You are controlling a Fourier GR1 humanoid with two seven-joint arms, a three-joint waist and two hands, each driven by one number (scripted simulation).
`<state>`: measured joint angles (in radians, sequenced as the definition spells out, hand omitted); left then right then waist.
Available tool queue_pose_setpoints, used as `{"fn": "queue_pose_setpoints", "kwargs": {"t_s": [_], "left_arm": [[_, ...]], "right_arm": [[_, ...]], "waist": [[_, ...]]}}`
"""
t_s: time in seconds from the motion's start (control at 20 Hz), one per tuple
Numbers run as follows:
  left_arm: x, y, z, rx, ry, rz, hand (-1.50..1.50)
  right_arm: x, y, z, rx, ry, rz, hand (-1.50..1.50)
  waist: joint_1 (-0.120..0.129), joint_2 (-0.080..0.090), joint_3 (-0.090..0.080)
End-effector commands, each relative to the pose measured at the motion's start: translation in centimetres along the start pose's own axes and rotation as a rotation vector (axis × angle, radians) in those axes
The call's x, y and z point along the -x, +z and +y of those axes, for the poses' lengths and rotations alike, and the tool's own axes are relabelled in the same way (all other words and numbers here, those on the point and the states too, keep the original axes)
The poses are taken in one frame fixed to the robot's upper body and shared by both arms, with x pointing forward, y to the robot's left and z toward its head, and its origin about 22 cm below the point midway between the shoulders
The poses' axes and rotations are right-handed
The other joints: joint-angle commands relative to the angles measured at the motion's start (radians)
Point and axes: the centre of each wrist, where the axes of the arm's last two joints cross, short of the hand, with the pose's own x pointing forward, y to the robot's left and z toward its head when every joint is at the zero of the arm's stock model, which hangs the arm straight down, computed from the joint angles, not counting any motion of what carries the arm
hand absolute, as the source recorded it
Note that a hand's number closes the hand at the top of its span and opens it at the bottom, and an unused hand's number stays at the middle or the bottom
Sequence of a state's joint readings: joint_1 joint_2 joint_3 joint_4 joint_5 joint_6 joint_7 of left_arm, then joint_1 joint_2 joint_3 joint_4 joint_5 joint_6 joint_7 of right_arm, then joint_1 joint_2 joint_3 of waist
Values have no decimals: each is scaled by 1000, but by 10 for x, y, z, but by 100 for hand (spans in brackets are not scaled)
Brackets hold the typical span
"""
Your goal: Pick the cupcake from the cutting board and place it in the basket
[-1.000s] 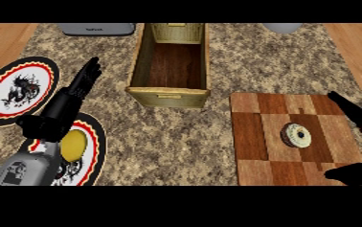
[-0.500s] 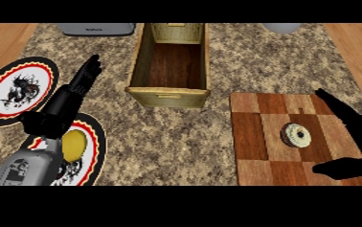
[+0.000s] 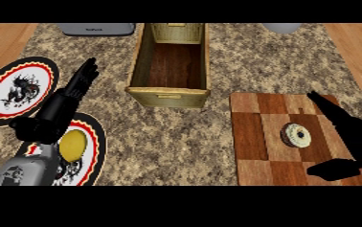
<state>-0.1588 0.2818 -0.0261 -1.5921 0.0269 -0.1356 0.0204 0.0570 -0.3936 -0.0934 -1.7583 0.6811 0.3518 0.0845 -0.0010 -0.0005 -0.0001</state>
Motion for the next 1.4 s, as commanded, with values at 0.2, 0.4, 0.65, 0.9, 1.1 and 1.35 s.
{"fn": "queue_pose_setpoints", "kwargs": {"t_s": [0.2,0.4,0.65,0.9,1.1,1.35], "left_arm": [[0,-12,1,6,3,-13,0],[2,-3,11,6,13,-15,0],[2,7,-8,3,15,-26,0],[5,8,-10,-13,3,-2,0],[12,-8,9,2,8,3,0],[17,0,9,1,10,-1,0]], "right_arm": [[2,-5,19,-21,42,20,-150],[-8,-9,32,-30,51,29,-150],[14,-22,43,-51,68,74,-150],[11,-31,49,-76,83,108,-150],[29,-33,61,-99,81,94,-150],[18,-41,58,-162,60,100,-150]], "waist": [[-1,0,0],[-1,0,0],[1,0,0],[1,0,0],[-1,1,0],[0,0,0]]}}
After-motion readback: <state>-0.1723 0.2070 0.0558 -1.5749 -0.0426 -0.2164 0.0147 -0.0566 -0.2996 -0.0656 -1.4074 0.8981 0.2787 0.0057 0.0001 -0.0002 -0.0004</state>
